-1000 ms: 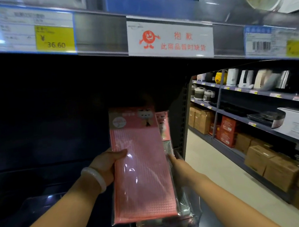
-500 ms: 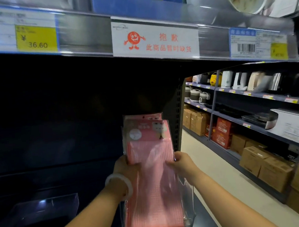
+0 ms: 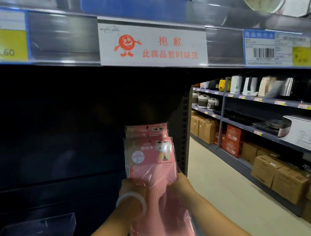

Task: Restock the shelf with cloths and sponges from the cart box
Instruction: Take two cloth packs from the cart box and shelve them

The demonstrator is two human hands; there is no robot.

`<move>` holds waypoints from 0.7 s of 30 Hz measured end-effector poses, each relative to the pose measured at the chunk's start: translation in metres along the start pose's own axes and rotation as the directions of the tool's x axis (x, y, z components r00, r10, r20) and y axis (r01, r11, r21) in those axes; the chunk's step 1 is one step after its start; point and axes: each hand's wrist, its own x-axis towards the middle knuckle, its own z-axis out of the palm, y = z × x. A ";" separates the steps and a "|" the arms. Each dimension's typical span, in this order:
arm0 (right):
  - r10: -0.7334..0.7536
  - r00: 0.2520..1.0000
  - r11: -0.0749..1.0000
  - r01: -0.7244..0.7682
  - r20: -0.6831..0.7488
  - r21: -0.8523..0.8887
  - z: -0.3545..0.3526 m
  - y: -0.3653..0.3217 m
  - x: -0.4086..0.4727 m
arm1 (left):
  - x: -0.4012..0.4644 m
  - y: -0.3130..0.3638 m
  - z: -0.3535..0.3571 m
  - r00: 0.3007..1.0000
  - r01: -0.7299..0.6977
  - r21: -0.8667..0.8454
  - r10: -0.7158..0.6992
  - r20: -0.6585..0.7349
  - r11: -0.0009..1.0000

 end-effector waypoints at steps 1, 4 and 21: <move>0.013 0.999 0.997 -0.010 -0.031 0.071 0.000 -0.003 -0.001 | 0.000 0.001 -0.002 0.999 -0.030 -0.029 0.029 -0.034 0.999; -0.033 0.990 0.973 0.063 -0.138 0.224 -0.003 -0.015 0.000 | -0.004 0.009 -0.008 0.973 -0.183 -0.105 0.164 -0.163 0.978; -0.233 0.944 0.947 0.165 -0.235 -0.276 0.008 -0.019 -0.005 | -0.015 0.017 -0.009 0.931 -0.294 0.391 0.354 -0.091 0.872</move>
